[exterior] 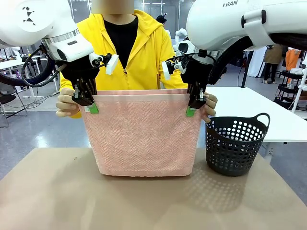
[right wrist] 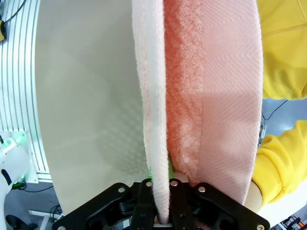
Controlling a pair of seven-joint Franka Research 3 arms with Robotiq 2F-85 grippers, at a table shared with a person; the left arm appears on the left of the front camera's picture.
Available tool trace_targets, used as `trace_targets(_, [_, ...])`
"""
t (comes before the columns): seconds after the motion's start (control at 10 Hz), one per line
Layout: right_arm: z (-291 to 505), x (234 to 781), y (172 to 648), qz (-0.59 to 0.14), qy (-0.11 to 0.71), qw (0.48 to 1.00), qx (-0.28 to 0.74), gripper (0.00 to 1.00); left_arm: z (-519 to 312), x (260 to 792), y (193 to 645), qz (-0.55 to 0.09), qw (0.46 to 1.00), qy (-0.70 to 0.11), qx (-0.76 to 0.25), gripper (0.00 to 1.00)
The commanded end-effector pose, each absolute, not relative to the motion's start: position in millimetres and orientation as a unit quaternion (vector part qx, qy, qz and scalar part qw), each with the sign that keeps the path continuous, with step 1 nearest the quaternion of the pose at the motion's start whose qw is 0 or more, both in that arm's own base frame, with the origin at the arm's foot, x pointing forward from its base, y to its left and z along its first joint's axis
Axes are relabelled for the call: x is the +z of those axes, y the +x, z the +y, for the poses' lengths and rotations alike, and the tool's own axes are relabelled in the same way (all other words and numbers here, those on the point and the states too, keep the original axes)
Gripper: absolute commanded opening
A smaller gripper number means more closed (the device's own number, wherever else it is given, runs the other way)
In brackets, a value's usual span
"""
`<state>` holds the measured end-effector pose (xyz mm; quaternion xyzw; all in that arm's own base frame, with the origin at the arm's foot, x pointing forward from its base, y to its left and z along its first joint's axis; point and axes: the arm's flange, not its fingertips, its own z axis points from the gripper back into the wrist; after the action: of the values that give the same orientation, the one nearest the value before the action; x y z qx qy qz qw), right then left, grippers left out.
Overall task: Fold the towel.
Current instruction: Release the end of the 100 cm Hotel Towel you were holding and grab the top end of the folded side.
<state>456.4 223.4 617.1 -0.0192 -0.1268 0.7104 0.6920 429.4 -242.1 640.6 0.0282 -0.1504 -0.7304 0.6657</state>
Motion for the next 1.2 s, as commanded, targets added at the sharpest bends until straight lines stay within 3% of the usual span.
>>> trace_targets(0.0, [222,617,457,-0.127,-0.02,0.693,0.71,0.0,-240,641,430,-0.151,0.667,0.028,-0.729,0.0])
trace_targets(0.3, [222,617,457,-0.127,-0.02,0.693,0.71,0.0,-242,641,429,-0.15,0.666,0.028,-0.73,0.03])
trace_targets(0.4, [223,617,456,-0.127,-0.019,0.692,0.71,0.2,-242,642,428,-0.148,0.656,0.034,-0.739,0.34])
trace_targets(0.5, [223,619,456,-0.129,-0.031,0.691,0.71,0.32,-241,644,427,-0.152,0.66,0.04,-0.735,0.31])
trace_targets(0.6, [223,621,455,-0.127,-0.031,0.692,0.71,0.49,-240,649,427,-0.159,0.663,0.046,-0.73,0.62])
trace_targets(0.7, [223,623,454,-0.125,-0.031,0.694,0.708,0.61,-241,655,425,-0.162,0.671,0.043,-0.722,0.59])
trace_targets(0.8, [223,631,452,-0.128,-0.044,0.696,0.705,0.78,-243,666,421,-0.165,0.677,0.042,-0.716,0.9])
trace_targets(0.9, [223,641,449,-0.139,-0.058,0.698,0.7,0.9,-244,678,416,-0.166,0.685,0.049,-0.708,0.87])
trace_targets(1.0, [223,657,443,-0.159,-0.069,0.695,0.697,1.0,-245,690,412,-0.171,0.686,0.068,-0.704,1.0])
trace_targets(1.1, [223,672,438,-0.174,-0.081,0.689,0.698,1.0,-245,702,406,-0.183,0.684,0.082,-0.702,1.0])
